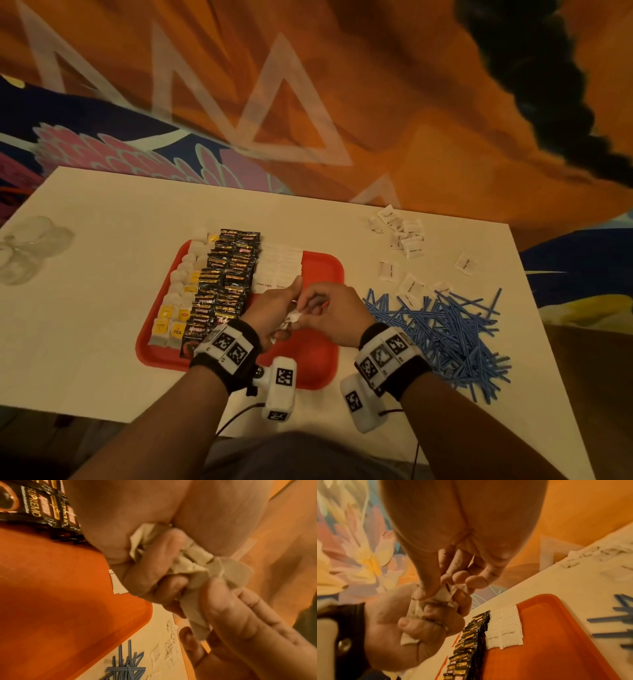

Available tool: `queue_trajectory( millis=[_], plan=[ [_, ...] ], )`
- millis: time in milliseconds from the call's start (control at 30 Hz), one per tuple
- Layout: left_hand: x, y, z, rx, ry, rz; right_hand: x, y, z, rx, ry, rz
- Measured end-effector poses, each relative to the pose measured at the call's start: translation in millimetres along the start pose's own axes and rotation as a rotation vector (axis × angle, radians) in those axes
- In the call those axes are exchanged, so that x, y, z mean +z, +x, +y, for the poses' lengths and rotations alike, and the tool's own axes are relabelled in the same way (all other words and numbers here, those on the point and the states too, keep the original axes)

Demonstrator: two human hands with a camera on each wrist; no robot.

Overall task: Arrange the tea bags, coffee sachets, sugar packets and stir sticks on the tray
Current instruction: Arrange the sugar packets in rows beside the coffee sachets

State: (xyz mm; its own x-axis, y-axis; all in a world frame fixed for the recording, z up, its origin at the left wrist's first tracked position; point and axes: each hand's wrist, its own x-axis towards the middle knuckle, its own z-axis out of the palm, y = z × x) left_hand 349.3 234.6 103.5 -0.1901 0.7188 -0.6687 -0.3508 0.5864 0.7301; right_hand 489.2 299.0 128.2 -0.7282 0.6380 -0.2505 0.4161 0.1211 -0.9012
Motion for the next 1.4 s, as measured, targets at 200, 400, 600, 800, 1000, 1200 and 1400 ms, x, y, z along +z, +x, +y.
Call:
queue_trajectory(
  millis=[200,400,600,800,1000,1200,1400],
  plan=[
    [-3,-1,-10,0.098,-0.085,0.073,-11,1,13,0.163,0.465,0.202],
    [8,-3,-14,0.291,-0.054,0.14,-8,4,15,0.213,0.649,0.244],
    [7,0,-5,0.336,0.009,0.252,-12,2,18,0.204,0.575,0.204],
    [10,-8,1,0.362,0.094,0.228,-13,9,23,0.247,0.655,0.263],
    [8,-11,1,0.383,0.075,0.21,-3,2,23,0.107,0.589,0.397],
    [0,-16,-2,0.424,-0.028,0.238,5,1,15,0.0,0.416,0.309],
    [-21,-18,-6,0.537,0.165,0.215,22,14,12,0.079,0.457,0.359]
  ],
)
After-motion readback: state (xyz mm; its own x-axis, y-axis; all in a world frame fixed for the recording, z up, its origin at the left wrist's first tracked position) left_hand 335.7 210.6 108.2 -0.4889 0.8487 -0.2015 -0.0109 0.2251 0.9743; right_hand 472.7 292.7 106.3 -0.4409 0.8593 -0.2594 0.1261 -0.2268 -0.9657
